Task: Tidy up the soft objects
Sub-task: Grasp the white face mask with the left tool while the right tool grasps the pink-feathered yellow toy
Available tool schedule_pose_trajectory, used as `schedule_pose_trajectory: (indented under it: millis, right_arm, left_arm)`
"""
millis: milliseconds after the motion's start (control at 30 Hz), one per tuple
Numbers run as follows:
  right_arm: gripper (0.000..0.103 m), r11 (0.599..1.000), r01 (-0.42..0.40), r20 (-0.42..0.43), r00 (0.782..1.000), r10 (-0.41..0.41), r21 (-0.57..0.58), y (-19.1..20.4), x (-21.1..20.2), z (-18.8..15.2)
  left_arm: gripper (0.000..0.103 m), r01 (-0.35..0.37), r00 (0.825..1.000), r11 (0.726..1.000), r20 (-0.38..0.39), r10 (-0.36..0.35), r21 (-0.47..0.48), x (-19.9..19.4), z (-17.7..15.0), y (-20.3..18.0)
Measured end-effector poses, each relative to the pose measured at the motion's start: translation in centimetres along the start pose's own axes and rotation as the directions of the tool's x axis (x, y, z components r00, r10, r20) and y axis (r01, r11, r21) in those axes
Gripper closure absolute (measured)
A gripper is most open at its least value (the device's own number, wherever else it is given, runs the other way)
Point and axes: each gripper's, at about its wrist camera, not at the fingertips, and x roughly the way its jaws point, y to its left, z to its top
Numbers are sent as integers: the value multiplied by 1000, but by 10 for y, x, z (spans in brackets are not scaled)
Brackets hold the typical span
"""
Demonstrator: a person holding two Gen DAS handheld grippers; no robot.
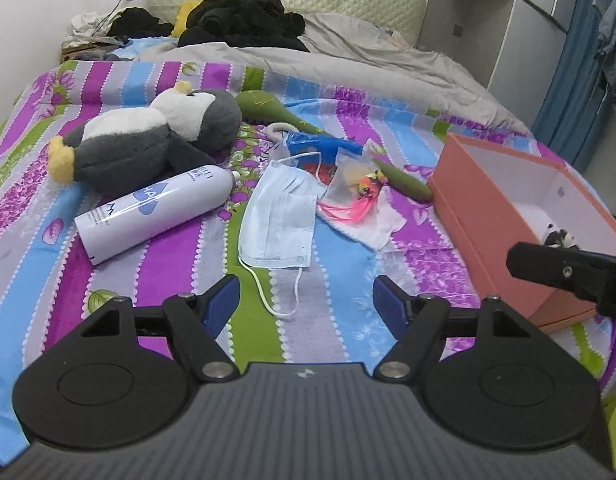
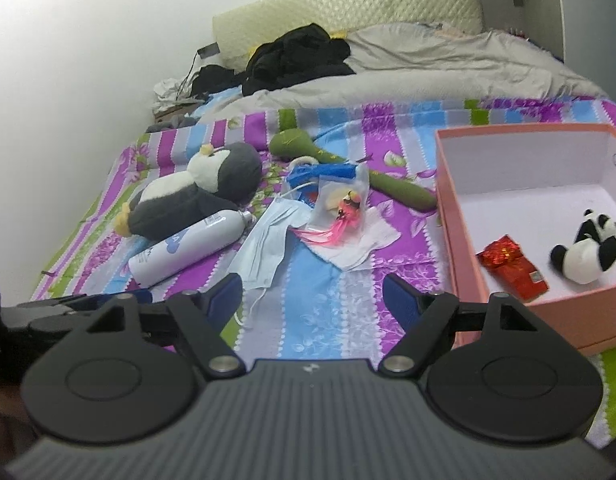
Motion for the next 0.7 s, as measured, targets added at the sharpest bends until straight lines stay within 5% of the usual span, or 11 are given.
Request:
schedule_pose_trajectory:
  millis: [700]
  right_arm:
    - [42, 998, -8, -81, 997, 13, 59, -25, 141, 35]
  left_arm:
    - [25, -22, 1000, 1000, -20, 23, 20, 145, 25, 8]
